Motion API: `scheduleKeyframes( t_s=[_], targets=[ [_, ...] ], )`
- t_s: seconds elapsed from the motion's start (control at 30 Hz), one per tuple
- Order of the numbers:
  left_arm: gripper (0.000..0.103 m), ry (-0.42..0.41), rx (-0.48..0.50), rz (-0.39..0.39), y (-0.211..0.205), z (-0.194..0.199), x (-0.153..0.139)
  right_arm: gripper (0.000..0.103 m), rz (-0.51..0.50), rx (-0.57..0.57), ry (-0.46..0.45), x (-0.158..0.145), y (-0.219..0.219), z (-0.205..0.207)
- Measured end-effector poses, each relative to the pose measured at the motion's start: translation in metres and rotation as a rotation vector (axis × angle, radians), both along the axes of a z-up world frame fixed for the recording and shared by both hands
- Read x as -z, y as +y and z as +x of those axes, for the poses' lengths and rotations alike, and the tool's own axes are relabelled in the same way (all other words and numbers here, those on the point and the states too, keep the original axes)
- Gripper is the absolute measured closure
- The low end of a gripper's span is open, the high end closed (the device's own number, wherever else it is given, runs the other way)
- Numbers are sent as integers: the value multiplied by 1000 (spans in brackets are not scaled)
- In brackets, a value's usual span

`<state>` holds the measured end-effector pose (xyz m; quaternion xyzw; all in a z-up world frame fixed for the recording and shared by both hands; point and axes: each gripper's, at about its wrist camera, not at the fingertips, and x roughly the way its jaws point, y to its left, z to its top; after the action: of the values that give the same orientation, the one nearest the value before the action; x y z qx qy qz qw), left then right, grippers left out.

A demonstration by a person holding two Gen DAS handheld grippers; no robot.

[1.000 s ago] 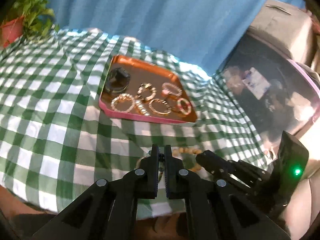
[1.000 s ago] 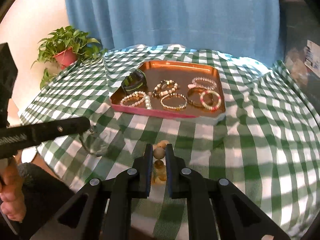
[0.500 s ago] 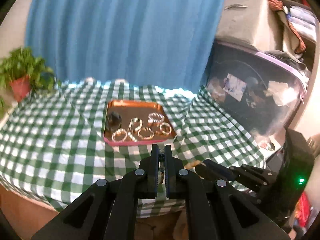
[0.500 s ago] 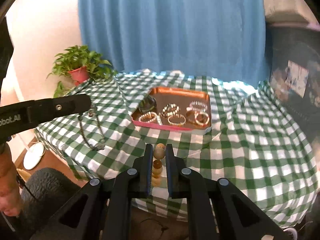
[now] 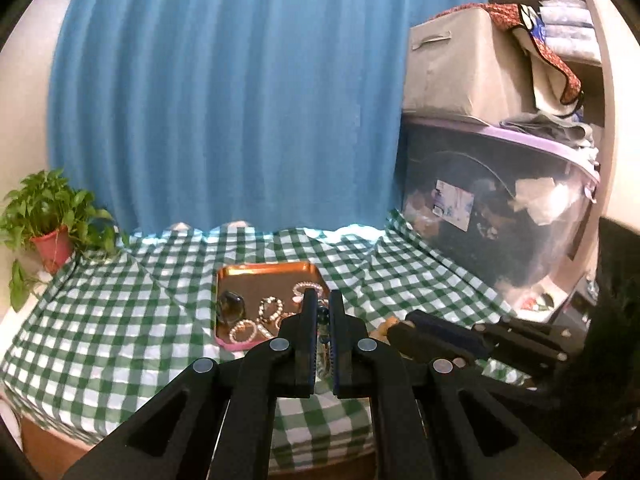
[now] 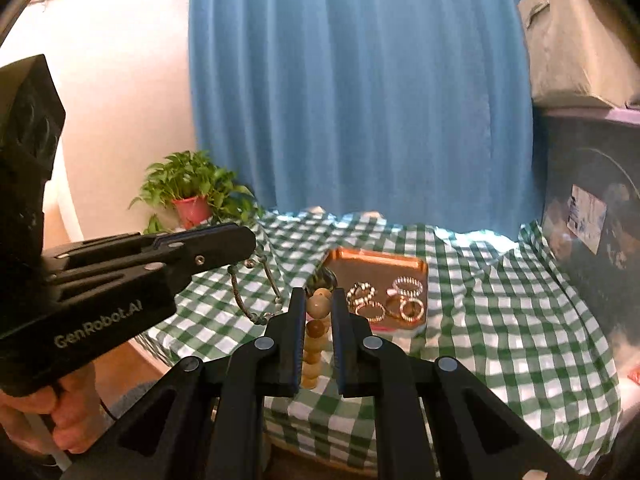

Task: Organize jewelry
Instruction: 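Lift both bracelets and carry them over the copper tray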

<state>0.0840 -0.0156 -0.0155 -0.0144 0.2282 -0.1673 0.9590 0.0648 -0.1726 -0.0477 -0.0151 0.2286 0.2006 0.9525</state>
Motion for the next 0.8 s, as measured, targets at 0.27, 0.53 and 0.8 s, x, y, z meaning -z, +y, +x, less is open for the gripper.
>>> scheduleKeyframes(
  t_s=[0.27,0.53,0.8],
  targets=[
    [98,32,0,15,-3,20,15,93,31,-14,-12,-3,-1,11],
    [98,87,-23,11,2,54,47,93,53,-8,38,17,-4,37],
    [98,128,-25,32,3,95,78,93,63,-2,111,50,-7,80]
  ],
)
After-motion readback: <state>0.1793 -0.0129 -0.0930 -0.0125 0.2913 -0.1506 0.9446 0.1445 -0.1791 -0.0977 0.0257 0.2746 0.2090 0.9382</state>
